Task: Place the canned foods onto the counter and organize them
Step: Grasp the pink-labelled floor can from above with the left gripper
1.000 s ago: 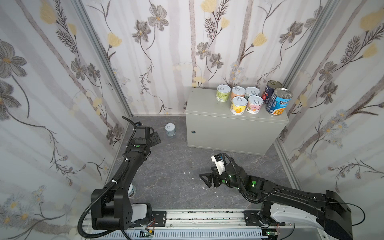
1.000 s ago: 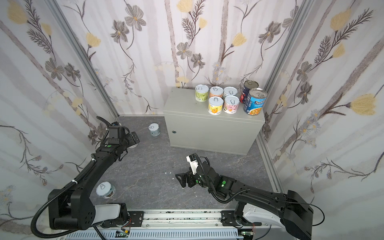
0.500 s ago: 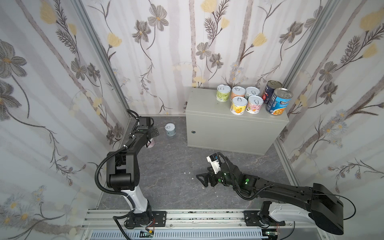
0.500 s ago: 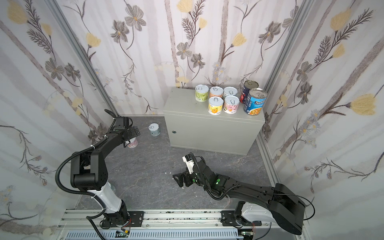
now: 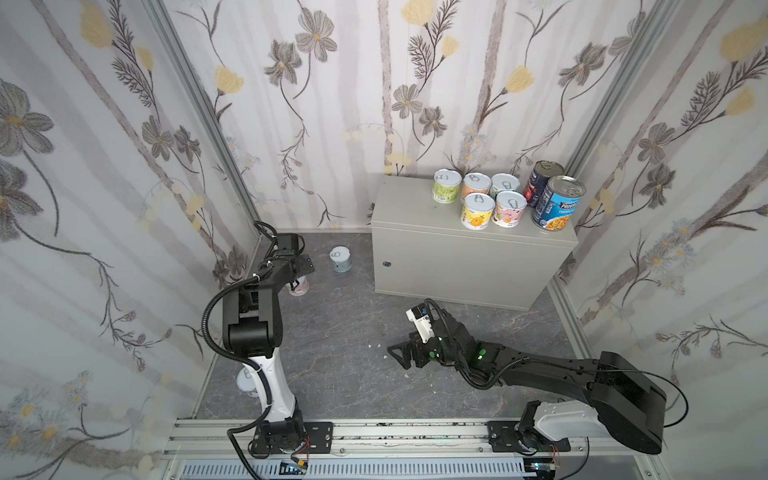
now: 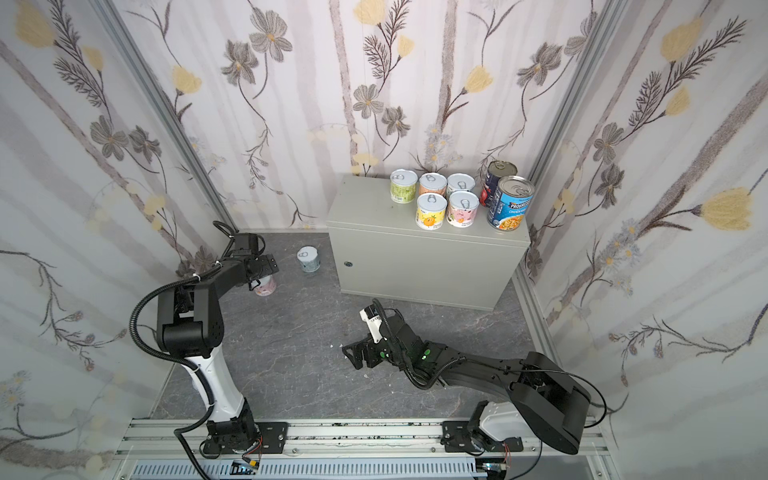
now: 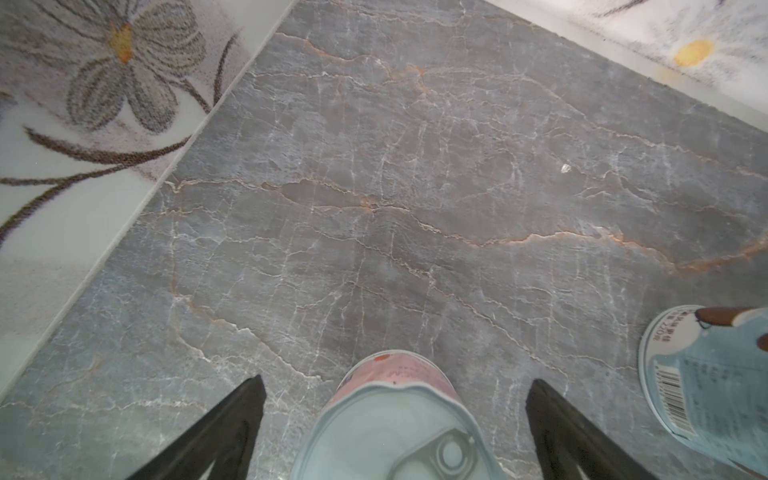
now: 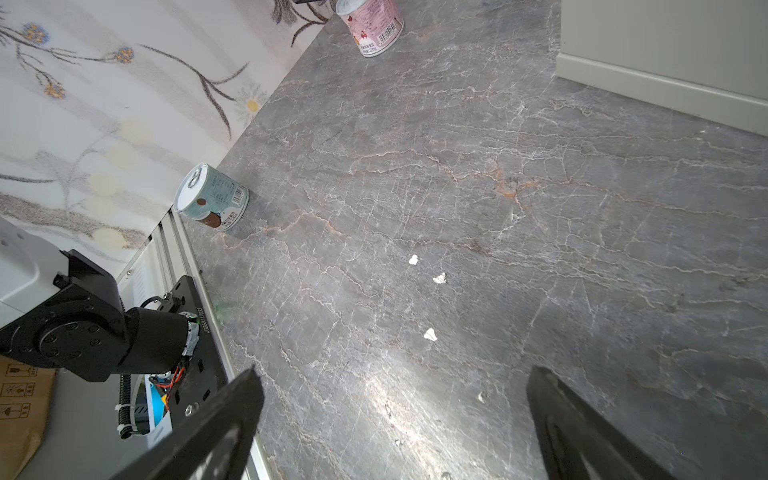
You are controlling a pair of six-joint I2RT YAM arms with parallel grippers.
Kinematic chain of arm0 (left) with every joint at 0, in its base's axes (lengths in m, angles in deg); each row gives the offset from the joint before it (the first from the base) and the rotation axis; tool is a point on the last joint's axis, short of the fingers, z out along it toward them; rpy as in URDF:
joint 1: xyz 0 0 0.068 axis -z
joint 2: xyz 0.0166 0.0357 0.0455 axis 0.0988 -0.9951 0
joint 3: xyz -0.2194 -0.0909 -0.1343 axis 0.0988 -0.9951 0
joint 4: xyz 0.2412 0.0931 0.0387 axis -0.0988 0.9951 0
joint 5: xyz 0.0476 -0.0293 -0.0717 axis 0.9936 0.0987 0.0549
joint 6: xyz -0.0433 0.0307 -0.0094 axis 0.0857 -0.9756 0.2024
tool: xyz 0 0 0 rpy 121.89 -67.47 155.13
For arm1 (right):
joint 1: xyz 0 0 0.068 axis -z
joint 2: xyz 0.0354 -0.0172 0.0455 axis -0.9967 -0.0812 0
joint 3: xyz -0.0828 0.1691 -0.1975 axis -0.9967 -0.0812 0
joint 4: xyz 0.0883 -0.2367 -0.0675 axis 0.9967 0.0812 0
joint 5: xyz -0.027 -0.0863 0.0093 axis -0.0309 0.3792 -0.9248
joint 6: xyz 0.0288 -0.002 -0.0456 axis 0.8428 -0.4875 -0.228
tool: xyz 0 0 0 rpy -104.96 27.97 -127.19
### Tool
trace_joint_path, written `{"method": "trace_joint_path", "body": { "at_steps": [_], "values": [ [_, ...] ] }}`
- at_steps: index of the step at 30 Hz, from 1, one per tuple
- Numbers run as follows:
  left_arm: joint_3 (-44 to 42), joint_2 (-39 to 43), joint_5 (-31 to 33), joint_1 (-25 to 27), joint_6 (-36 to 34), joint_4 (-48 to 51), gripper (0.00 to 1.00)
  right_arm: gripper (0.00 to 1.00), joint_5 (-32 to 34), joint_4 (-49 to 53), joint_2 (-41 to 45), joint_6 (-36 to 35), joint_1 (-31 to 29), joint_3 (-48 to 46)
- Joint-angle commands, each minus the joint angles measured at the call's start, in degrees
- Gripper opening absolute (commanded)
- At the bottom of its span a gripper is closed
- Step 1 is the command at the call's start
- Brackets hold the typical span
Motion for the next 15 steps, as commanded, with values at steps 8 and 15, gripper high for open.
{"method": "trace_joint_path", "body": {
  "at_steps": [8, 15],
  "values": [
    [0.71, -3.46, -0.72, -0.1, 0.19, -1.66, 1.0, 1.0, -1.56, -3.89, -1.68, -0.36, 0.18, 0.84],
    [0.12, -4.83, -1.47, -0.08, 0.64, -2.2, 0.95, 1.0, -1.59, -4.03, -1.78, -0.24, 0.35, 0.65]
  ]
}}
